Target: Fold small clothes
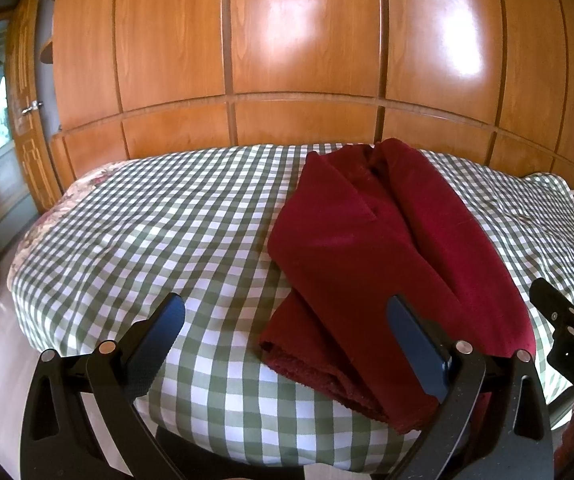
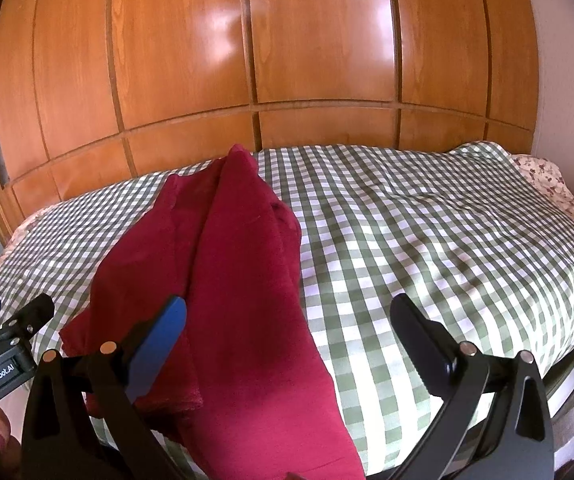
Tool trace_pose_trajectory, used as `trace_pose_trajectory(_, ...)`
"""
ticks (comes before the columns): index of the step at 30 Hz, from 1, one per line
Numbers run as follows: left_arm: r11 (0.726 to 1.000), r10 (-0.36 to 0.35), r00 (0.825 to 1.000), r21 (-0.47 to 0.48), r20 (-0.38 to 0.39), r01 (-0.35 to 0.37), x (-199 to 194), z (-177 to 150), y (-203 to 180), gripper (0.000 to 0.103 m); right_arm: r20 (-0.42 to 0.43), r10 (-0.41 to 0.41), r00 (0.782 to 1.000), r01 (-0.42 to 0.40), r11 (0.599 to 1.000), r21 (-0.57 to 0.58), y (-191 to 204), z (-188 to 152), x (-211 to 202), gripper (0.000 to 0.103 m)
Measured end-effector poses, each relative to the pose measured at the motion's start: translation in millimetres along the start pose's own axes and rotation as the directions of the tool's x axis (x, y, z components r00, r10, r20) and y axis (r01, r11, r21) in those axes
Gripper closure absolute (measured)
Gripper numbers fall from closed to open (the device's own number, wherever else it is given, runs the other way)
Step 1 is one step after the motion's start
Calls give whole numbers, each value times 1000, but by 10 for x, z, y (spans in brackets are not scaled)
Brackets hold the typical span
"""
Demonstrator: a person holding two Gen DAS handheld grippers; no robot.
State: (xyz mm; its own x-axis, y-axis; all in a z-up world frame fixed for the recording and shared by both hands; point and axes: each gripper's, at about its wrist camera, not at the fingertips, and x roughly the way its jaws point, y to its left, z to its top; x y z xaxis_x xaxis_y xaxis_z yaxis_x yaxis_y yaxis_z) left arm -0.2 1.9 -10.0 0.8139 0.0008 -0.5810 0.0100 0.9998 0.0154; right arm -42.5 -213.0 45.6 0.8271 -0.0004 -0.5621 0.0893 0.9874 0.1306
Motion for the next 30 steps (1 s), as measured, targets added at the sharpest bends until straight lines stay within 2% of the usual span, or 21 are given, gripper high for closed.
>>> trace_pose_trajectory(30,999,-33,999,-6,-19,33,35,26,-13,4,-4,-6,1000,6,1000,-4,-7,-2,14,2)
